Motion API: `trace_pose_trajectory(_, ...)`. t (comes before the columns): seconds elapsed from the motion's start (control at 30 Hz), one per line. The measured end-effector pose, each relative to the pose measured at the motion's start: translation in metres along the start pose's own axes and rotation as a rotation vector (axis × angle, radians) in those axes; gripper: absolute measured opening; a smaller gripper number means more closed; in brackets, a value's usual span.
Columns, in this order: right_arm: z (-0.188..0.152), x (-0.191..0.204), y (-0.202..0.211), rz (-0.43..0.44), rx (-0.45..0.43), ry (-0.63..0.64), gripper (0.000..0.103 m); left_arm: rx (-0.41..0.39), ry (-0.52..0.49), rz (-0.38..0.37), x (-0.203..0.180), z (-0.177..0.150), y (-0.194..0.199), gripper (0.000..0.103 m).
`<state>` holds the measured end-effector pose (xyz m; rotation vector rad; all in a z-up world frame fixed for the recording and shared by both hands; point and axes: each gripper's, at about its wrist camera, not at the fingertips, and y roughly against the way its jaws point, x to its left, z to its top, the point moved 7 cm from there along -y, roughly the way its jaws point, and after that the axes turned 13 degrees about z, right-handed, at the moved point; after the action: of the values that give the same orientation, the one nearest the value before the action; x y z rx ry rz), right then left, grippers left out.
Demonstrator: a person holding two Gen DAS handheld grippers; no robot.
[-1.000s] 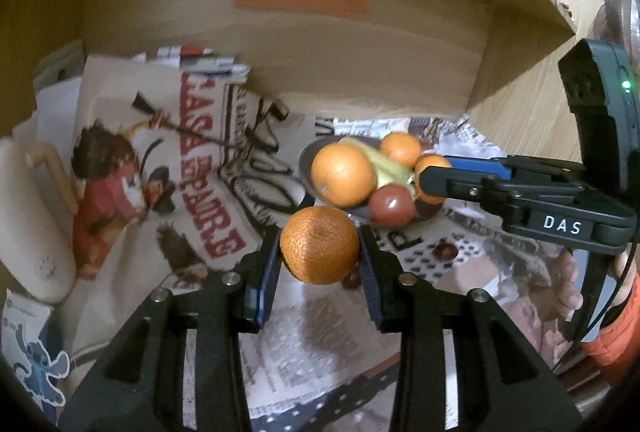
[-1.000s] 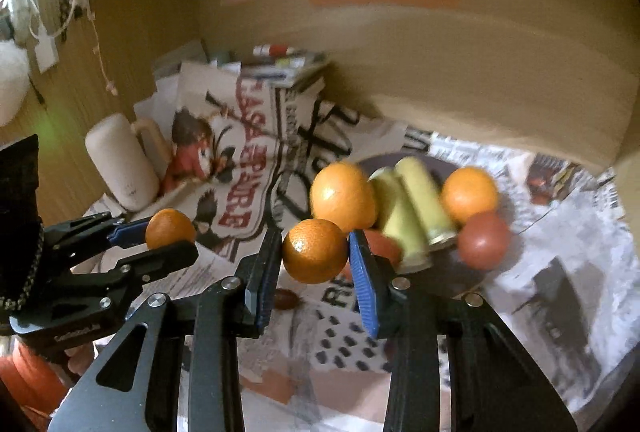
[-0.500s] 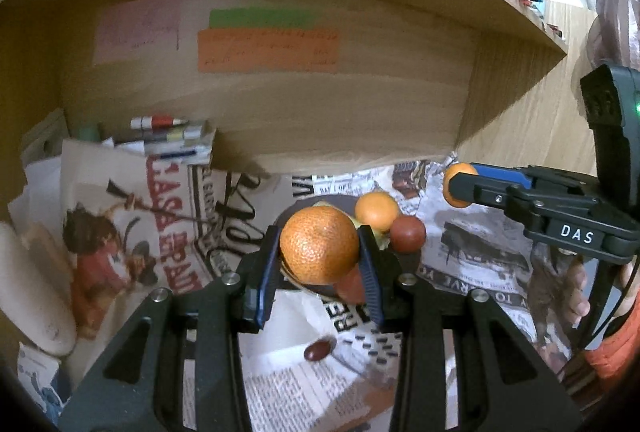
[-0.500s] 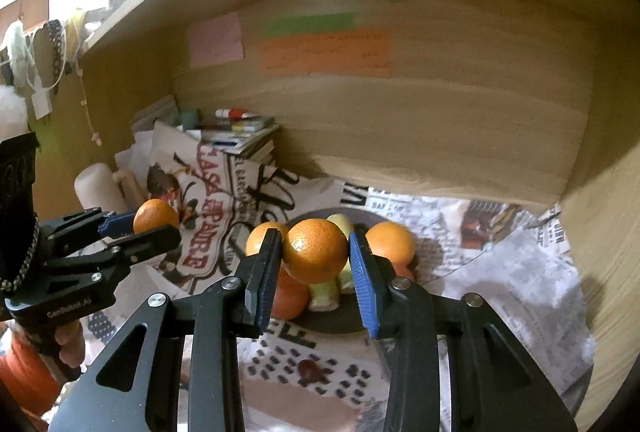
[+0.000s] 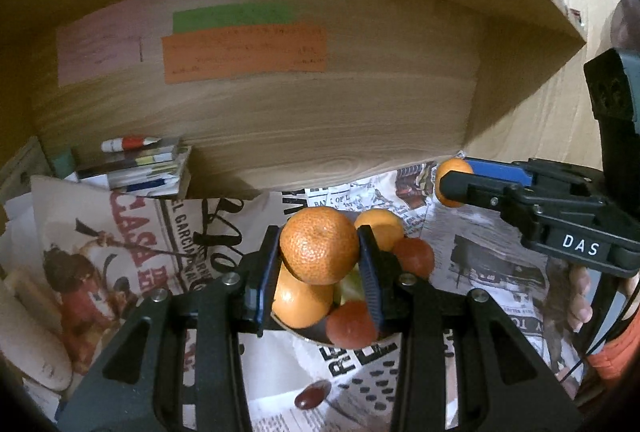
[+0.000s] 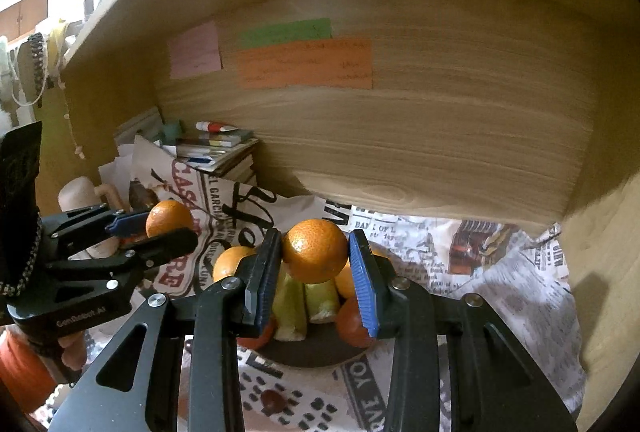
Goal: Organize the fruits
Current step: 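Carry both held mandarins over the dark plate, then set the mandarins on the plate and open both tools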
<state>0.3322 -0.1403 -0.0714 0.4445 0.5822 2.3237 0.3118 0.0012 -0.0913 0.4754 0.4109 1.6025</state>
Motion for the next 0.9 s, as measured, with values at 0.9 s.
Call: trace_pose_trajectory(0.9,-0.049,-0.05,-0.08,0.038,0.191,-0.093,0.032,0.163,-0.07,-0.044,-0.024,-0.018,-0.091,0.037)
